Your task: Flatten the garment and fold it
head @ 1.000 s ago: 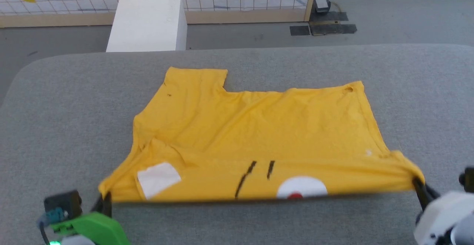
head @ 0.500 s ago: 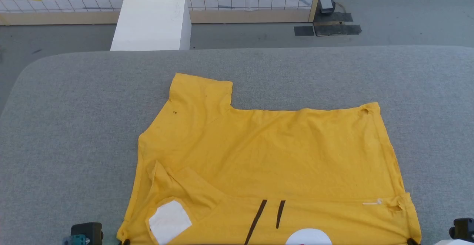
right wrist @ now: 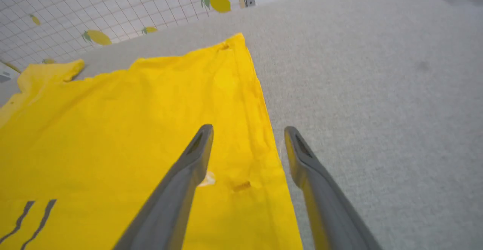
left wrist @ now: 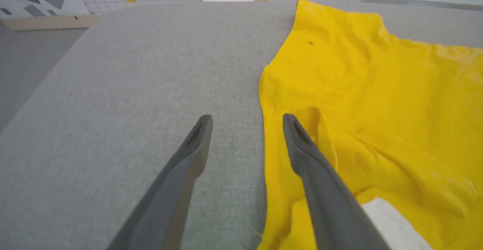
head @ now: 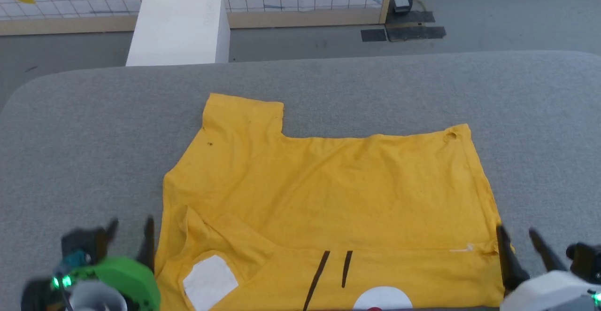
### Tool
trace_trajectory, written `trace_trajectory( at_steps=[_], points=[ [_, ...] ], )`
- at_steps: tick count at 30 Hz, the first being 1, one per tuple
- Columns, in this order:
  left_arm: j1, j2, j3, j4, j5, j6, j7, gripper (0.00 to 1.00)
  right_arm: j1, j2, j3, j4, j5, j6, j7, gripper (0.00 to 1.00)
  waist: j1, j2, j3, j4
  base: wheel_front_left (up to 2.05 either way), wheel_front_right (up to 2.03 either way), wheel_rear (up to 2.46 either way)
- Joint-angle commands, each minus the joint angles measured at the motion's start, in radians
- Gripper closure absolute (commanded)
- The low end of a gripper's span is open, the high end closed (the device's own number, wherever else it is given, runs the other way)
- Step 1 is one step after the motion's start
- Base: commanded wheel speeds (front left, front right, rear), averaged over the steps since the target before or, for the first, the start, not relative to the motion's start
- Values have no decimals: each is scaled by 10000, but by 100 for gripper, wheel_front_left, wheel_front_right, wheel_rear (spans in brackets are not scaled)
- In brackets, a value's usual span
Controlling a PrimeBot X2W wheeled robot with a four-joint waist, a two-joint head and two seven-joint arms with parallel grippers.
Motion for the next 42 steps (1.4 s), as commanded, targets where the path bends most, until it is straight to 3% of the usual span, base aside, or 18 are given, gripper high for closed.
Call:
trace_trajectory(
  at_steps=[1,7,12,22,26,32,39,40,42],
  points=[
    [-500,149,-1,-38,329,-117,-299,0,-316,-1,139,-192,-231,-15,-561,0,0,0,203,-204,0,0,0],
    [-2593,417,-140,289,887,-872,-763,0,-955,-1,742,-802,-917,-15,-2142,0,0,0,826,-628,0,0,0],
    [-4629,553,-453,1167,1058,-1782,-373,0,-1633,-95,1315,-920,-1226,-15,-2495,0,0,0,1620,-959,0,0,0],
    [-8067,586,-1009,3286,426,-3265,2295,0,-2789,-133,2127,-1047,-1212,-15,-2501,0,0,0,3154,-1702,0,0,0],
    [-9006,775,-1288,3868,181,-3414,4014,0,-3075,-99,2259,-1049,-1186,-15,-2525,0,0,0,3545,-1957,0,0,0],
    [-9745,1217,-1561,4379,216,-2969,6508,0,-3265,-49,2466,-917,-1110,-15,-2550,0,0,0,3880,-2218,0,0,0],
    [-9569,1370,-1673,4099,-122,-2704,7989,0,-3416,-20,2631,-721,-1014,-15,-2579,0,0,0,4007,-2294,0,0,0],
    [-9518,1384,-1685,3989,-170,-2712,8071,49,-3477,-18,2665,-703,-1013,-15,-2551,0,0,0,4023,-2289,0,0,0],
    [-9438,1426,-1703,3806,-300,-2820,8206,100,-3663,-19,2745,-682,-1046,-15,-2466,0,0,0,4056,-2281,0,0,0]
  ],
)
